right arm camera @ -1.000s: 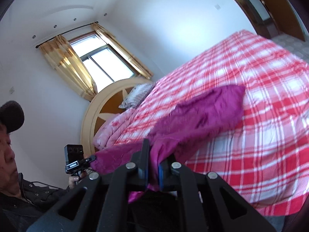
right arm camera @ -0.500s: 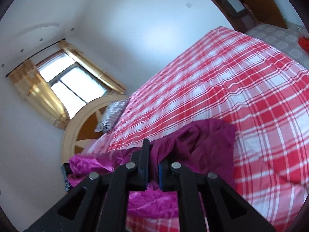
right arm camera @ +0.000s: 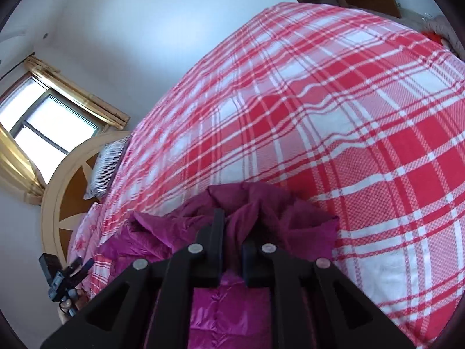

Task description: Fold large clothes

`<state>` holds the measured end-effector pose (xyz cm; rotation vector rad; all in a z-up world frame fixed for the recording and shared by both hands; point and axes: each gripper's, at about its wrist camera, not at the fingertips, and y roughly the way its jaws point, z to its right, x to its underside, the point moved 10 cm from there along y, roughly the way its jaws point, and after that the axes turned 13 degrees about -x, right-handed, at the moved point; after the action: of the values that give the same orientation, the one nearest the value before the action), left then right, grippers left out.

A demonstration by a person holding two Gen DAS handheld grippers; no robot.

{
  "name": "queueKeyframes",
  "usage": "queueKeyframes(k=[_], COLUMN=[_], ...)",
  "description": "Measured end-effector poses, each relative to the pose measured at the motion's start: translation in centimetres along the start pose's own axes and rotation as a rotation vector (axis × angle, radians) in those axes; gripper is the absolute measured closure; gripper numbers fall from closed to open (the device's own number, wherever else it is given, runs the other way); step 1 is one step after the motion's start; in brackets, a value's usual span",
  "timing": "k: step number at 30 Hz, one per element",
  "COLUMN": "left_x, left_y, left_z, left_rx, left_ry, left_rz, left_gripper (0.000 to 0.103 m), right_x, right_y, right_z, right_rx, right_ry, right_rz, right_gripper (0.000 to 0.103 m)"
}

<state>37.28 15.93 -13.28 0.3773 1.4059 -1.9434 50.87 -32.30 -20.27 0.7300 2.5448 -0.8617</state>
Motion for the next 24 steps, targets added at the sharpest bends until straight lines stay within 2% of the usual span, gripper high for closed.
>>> queueKeyframes(k=[1,3,5,6,8,10,12,15,18,20,22,24], left_x=[0.0,0.6,1.3,1.9,2.9,4.2,5.9,7.2,7.5,7.1,6.8,6.7], left_y=[0.0,-0.7,-1.1,-1.2,-0.4,0.7,2.4,4.9,7.0,8.5,9.0,9.5], left_z=[0.3,2.5,5.8,7.6,10.7,13.0,14.6,14.5,12.4,10.9,10.0,9.7], left_rx=[0.009,0.025,0.036,0.056,0.069,0.061,0.013,-0.116,-0.177,-0.153,-0.14,-0.141], left_ry=[-0.014,0.016,0.082,0.112,0.17,0.244,0.344,0.454,0.425,0.36,0.311,0.303], left_rz=[0.001,0.019,0.045,0.053,0.05,0.052,0.063,0.104,0.047,0.0,-0.012,-0.012], left_gripper=[0.018,0.018,0.017,0.017,0.017,0.017,0.017,0.017,0.017,0.017,0.017,0.017], right_x=[-0.1,-0.4,-1.0,-1.4,-1.6,-0.7,1.0,4.3,5.4,5.1,4.4,3.9], right_y=[0.1,-0.6,-1.4,-2.4,-3.0,-2.3,-0.5,3.5,6.4,7.4,8.2,8.6], right_z=[0.1,0.0,-0.8,-1.7,-4.0,-7.0,-9.1,-10.6,-9.1,-7.7,-6.4,-5.7], right_rx=[0.006,0.016,0.055,0.11,0.133,0.104,0.106,0.145,0.195,0.234,0.244,0.245], right_ry=[0.0,0.008,-0.026,-0.076,-0.162,-0.241,-0.322,-0.459,-0.488,-0.483,-0.45,-0.423], right_rz=[0.002,0.032,0.08,0.129,0.166,0.153,0.111,0.024,-0.034,-0.038,-0.045,-0.041], right_gripper=[0.083,0.064,0.022,0.015,0.012,0.012,0.012,0.013,0.019,0.02,0.02,0.02])
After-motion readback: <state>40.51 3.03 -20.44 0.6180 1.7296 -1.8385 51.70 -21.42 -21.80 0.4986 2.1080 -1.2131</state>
